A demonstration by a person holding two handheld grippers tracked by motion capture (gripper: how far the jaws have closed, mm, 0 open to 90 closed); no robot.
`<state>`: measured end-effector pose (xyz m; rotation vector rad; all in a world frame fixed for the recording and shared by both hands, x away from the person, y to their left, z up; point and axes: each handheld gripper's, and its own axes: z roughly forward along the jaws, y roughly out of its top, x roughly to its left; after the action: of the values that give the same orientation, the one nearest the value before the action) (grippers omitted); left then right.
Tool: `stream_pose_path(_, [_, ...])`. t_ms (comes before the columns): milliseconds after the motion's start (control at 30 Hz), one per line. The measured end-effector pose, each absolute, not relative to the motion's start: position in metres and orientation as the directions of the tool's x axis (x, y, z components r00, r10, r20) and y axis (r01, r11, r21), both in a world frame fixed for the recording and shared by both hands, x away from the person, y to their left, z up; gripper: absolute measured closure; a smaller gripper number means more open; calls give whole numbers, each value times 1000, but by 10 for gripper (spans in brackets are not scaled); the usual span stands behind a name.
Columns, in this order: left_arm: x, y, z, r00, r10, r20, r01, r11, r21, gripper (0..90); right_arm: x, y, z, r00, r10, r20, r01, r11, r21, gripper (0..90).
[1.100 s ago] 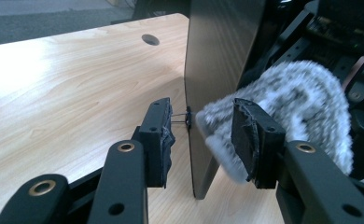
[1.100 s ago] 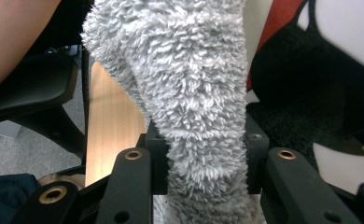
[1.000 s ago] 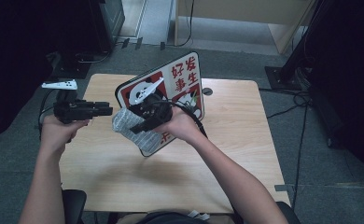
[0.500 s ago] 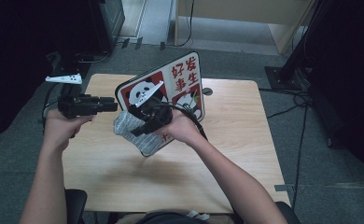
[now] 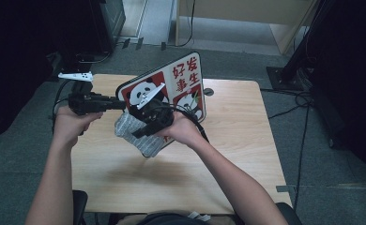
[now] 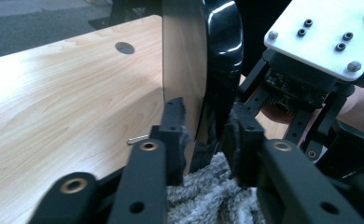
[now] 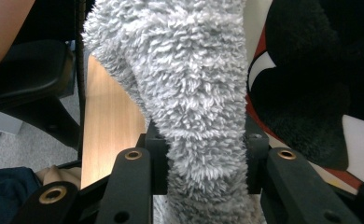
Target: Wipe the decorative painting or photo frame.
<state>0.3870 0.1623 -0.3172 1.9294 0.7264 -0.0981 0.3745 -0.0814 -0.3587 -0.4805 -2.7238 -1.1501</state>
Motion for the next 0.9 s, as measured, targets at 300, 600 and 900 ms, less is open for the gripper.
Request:
stream_pose_path(300, [385, 160, -318, 815, 450, -364, 522, -302, 797, 771, 373, -84, -367, -935, 243, 258, 355, 650, 672, 655])
stream_pose_path(600, [384, 160, -319, 809, 454, -373, 529, -286, 799, 773, 370, -88, -381, -929, 255, 269, 370, 652, 662, 655])
stream_pose_path(900, [384, 161, -319, 806, 458, -376, 532, -280, 799, 774, 367, -92, -396, -925, 264, 273, 379, 656, 653, 654])
